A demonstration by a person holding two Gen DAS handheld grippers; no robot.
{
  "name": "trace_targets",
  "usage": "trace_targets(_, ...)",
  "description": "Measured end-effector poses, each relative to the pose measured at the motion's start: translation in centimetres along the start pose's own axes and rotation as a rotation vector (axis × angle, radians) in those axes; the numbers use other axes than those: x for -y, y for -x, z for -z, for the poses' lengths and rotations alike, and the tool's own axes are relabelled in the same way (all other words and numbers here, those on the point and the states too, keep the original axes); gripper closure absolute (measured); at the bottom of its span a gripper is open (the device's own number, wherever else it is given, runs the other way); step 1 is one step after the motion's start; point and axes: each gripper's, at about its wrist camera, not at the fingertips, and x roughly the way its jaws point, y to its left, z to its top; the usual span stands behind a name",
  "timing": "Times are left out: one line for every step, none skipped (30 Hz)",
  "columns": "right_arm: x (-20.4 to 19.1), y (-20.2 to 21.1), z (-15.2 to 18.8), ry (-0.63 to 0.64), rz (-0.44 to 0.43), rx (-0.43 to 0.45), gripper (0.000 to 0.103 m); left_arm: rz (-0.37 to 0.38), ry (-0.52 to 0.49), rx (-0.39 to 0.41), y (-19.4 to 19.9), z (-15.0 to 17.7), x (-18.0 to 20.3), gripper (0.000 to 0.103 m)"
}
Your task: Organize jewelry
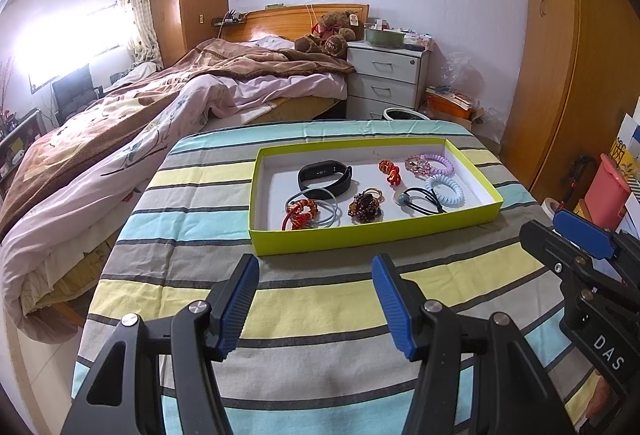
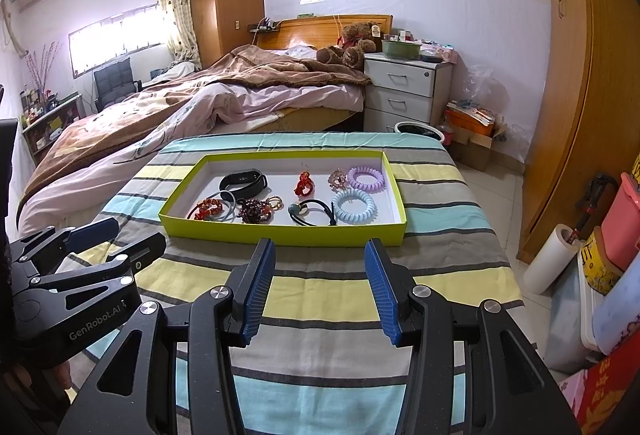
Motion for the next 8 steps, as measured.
trace_targets(0.01,0.00,-0.01,0.001,0.001,0.000,0.056,0.000,0.001,0.000,0.01,0.00,0.00,0.044)
trace_targets(-0.02,0.02,0.02,0.001,0.002,0.000,0.056,0.002,0.002,-0.001,0.00,0.03,0.00,0.044)
trace_targets(0.02,0.00,-0.01,0.001,0.000,0.000,0.056,0.004,0.003,-0.001,0.01,0.04,0.02,0.044)
trace_targets(-0.05,0.05,0.05,0.000,0.000,0.000,0.056,0.004,0.003,-0.001,0.01,0.04,0.05,0.044)
trace_targets(0.02,0.01,-0.01,0.001,0.002,0.001,0.056,0.004,0.003,-0.001,-0.01,0.04,0.04,0.044)
trace_targets(0.03,0.00,-0.02,0.000,0.001,0.000,0.056,0.003,0.001,-0.001,-0.02,0.04,0.08,0.044)
trace_targets(0.00,0.01,0.01,0.000,0.000,-0.001,0.056,0.001,-0.001,-0.003,-0.02,0.04,0.10,0.044)
trace_targets(-0.07,0.06,0.06,0.000,0.000,-0.001,0.056,0.001,0.000,-0.002,0.02,0.05,0.08,0.044)
